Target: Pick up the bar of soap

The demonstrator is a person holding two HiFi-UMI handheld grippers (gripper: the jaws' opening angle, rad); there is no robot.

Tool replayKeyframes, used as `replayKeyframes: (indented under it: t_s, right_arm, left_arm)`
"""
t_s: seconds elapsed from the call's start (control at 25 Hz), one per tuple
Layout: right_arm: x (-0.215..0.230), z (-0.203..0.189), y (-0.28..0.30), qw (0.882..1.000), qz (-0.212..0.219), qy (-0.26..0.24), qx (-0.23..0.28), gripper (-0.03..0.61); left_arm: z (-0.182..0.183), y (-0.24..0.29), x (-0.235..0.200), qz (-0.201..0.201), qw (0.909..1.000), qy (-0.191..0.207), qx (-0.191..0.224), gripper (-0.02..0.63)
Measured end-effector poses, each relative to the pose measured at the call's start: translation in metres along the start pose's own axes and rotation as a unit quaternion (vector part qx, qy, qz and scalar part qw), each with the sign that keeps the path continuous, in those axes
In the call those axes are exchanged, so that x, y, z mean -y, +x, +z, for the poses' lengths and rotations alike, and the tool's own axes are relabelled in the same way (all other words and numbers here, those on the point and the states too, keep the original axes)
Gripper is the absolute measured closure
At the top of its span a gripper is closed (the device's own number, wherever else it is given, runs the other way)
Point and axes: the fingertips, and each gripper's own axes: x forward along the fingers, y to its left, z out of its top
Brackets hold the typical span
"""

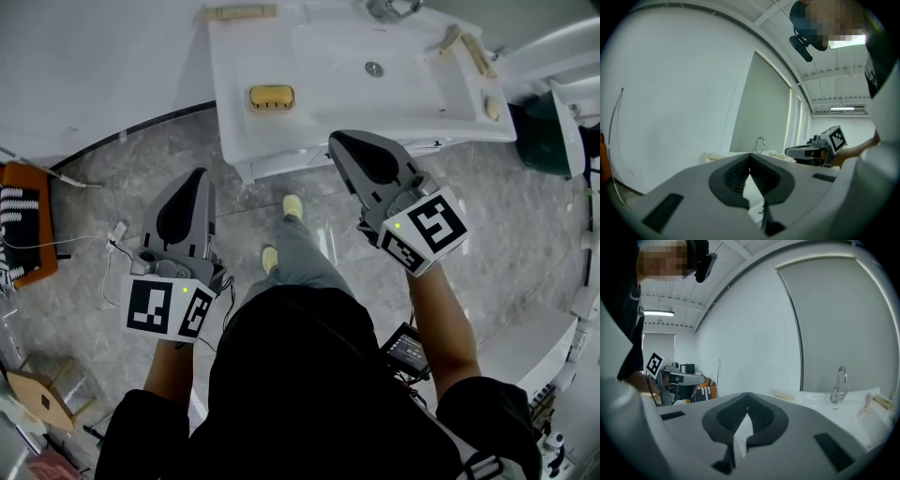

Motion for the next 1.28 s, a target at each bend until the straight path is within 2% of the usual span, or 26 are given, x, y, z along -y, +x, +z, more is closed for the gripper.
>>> replayKeyframes:
  t_s: [0.4, 0.84, 1.28]
  right_arm:
    - [0.038, 0.001, 0.015, 1.0, 0.005, 0.009, 0.007, 0.569]
    - [0.083, 0.014, 0.052, 1.0, 0.012, 0.01, 0.012, 0.569]
    - [0.115, 0.035, 0.095, 0.999, 0.036, -0.013, 0.013, 0.569]
  left_arm:
    - [0.008, 0.04, 0.003, -0.001, 1.0, 0.008, 0.001, 0.607]
    - [0.022, 0.097, -0.021, 0.007, 0.9999, 0.009, 0.004, 0.607]
    - [0.042, 0.136, -0.059, 0.033, 0.9992, 0.022, 0.008, 0.607]
